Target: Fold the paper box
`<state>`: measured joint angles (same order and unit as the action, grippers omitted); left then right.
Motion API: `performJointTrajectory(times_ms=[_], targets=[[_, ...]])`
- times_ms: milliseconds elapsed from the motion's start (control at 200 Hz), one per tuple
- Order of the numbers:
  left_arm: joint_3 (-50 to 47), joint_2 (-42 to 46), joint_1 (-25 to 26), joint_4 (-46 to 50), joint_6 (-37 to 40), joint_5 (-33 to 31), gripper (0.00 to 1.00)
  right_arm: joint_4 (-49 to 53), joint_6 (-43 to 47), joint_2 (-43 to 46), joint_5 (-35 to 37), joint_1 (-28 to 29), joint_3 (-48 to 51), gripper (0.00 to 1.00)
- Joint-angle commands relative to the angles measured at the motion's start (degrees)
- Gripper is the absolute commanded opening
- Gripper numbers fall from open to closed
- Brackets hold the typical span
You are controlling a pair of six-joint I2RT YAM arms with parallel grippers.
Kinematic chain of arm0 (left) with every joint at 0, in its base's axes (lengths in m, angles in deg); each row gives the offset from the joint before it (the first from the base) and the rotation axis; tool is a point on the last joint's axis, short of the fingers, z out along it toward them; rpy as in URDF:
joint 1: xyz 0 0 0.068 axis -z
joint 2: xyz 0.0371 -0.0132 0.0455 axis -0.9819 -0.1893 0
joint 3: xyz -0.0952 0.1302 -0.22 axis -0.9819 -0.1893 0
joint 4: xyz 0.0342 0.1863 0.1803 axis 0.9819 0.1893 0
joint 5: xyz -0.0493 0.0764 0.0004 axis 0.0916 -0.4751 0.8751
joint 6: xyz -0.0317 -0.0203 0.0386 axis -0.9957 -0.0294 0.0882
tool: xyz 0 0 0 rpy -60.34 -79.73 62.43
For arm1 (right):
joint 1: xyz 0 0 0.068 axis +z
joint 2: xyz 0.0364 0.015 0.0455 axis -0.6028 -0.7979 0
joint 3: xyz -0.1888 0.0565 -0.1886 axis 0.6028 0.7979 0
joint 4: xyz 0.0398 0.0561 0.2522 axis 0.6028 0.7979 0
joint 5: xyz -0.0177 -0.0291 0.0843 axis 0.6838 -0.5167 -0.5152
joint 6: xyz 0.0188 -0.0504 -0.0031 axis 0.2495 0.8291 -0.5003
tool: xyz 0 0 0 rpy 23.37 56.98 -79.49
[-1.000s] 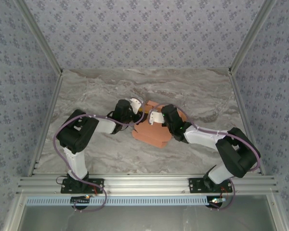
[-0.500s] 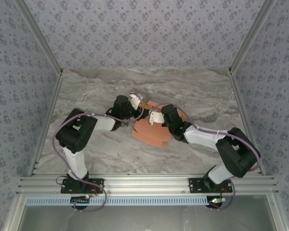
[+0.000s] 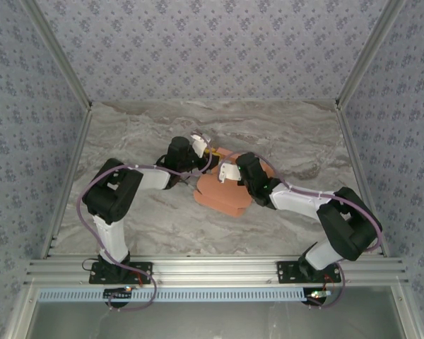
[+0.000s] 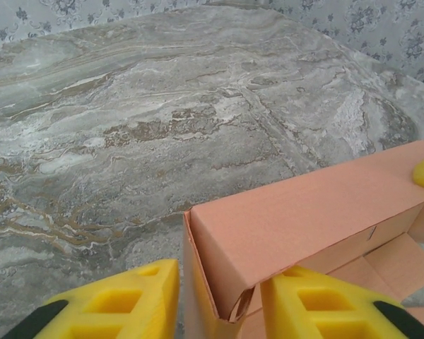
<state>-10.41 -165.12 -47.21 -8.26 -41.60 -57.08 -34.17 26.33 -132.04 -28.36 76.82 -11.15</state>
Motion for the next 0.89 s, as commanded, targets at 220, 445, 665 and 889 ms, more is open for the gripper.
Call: performJointTrajectory(times_ms=[220,445,665,889], targets=[[-2.8,1.2,-0.2,0.3,0.7,2.5,0.48,6.1,-1.3,-0.7,-0.5,-0.5,-1.9,0.00],[-2.8,0.8,-0.2,0.1,0.1,1.5,0.35,6.5,-1.7,-0.7,-0.6,-0.6,-2.3,0.00],[-0.8,-0.7,-0.1,-0.2,-1.9,-1.6,0.29,7.1,-2.2,-0.4,-0.8,-0.3,-2.5,0.00],[1.0,-2.0,1.4,0.2,-4.1,-7.2,0.28,7.7,-2.4,-0.6,-1.6,0.1,-2.9,0.00]])
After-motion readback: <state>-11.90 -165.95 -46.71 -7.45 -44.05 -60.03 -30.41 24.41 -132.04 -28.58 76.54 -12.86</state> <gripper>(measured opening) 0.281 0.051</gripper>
